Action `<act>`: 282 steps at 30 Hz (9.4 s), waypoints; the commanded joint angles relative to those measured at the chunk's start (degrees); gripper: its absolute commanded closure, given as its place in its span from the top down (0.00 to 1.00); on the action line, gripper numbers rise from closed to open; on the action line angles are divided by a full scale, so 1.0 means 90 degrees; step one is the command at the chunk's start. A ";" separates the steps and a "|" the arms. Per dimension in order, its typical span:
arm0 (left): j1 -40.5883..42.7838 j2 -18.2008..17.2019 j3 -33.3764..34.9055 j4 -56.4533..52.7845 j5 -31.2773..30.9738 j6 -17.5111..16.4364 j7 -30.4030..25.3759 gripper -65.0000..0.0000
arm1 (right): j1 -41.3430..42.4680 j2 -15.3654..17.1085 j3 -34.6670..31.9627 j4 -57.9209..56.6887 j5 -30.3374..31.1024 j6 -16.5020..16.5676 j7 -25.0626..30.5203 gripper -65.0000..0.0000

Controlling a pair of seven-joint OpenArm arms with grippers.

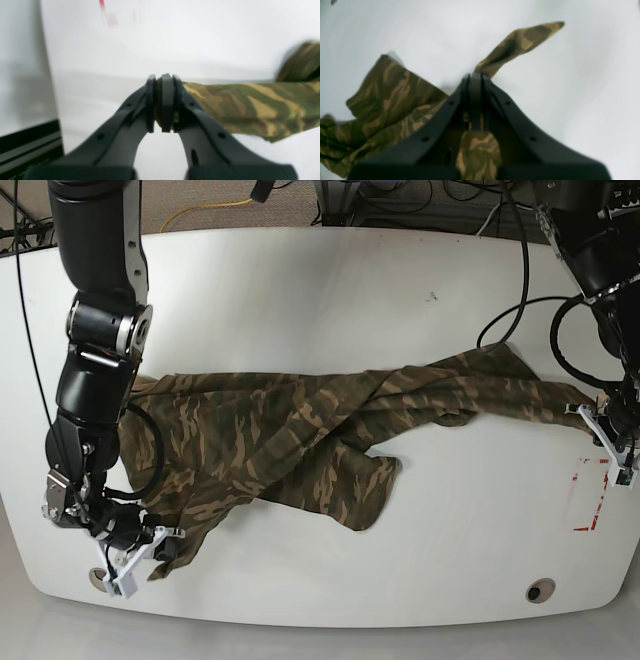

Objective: Fold the T-shirt properly

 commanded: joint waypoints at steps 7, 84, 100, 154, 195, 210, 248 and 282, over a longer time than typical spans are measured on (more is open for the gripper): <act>-0.1529 0.0008 -0.0040 0.0290 0.0036 0.0043 0.0532 0.00 | 0.1577 0.0276 0.0021 0.0126 0.0096 0.0011 -0.0403 0.00; 0.2300 -0.0569 -0.1124 -0.0276 0.0045 -0.0426 -0.1158 0.00 | -0.5837 0.0969 0.2580 0.3857 0.1473 0.0953 -0.1292 0.00; 0.2320 -0.0549 -0.1007 -0.0276 0.0045 -0.0426 -0.1246 0.00 | -0.5955 0.0950 0.2600 0.4531 0.1531 0.0949 -0.1321 0.53; 0.2457 -0.0334 -0.1007 -0.0218 0.0026 -0.0426 -0.1256 0.00 | 0.0141 -0.0838 -0.1688 -0.3391 -0.0911 -0.0116 0.3563 0.65; 0.0396 -0.0364 -0.0977 0.0300 0.0045 -0.0387 -0.0347 0.00 | 0.0024 -0.0369 -0.1337 0.1542 -0.0842 -0.0409 0.0466 0.00; -0.2750 -0.0373 -0.0674 0.0964 0.0045 -0.0377 0.0971 0.00 | 0.2592 0.0364 -0.1346 0.1513 -0.0901 0.0421 -0.0511 0.00; -0.2056 -0.0461 -0.0381 0.1658 0.0006 -0.0827 0.0981 0.00 | -0.0777 0.0794 0.1086 0.4443 -0.0832 0.0953 -0.2220 0.00; 0.3043 0.0281 -0.1798 0.2009 0.0045 -0.0939 -0.0035 0.00 | -0.6248 -0.0740 0.3108 0.6719 -0.0842 0.0953 -0.2201 0.00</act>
